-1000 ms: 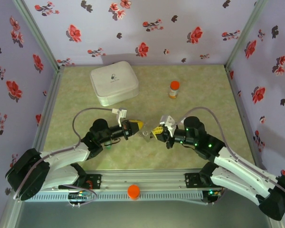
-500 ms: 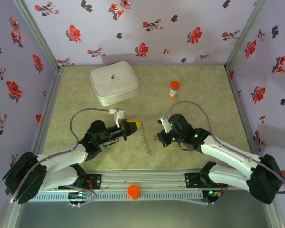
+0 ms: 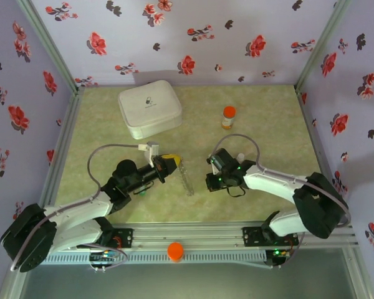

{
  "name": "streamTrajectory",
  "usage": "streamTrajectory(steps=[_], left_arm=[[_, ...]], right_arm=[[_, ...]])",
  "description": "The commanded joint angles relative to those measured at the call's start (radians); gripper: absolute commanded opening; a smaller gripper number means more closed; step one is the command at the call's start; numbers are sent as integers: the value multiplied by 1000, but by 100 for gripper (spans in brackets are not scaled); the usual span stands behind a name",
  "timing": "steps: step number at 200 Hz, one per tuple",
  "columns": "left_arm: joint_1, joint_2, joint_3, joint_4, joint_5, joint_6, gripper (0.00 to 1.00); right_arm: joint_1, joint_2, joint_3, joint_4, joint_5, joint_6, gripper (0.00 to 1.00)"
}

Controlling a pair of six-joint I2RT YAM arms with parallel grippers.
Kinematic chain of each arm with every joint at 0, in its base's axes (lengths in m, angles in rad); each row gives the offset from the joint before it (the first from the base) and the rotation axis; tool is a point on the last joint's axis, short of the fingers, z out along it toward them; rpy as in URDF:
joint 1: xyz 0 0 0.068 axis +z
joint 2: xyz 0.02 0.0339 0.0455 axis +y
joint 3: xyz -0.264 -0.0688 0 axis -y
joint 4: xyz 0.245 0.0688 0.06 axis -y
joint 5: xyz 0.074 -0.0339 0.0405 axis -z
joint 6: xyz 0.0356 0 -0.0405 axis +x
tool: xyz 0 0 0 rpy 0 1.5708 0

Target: Put the keys on the keyring

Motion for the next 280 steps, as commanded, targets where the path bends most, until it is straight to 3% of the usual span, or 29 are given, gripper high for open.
streamTrajectory(steps=[1,31,80,93,108,129,172,280], left_arm=[[3,-19,9,-2,-49,23,0],[3,14,15,16,-74,-1,0],[3,58,18,53,-118,-52,0],[2,62,18,52,-158,-90,0],[0,65,19,53,-214,-152,0],[-14,55,18,50,-296,-218,0],[-53,39,41,9,-397,-279,0],[-101,40,36,18,-461,-322,0]], right_arm=[[-18,-2,24,-13,-14,29,27],[-39,-113,25,12,-69,18,34],[-95,-270,14,161,-334,115,35],[-93,-287,12,203,-374,187,35],[-79,-314,-44,374,-409,342,36],[-30,-332,-84,534,-372,480,37],[58,-287,-98,728,-324,614,40],[87,-130,-164,921,-94,609,46]])
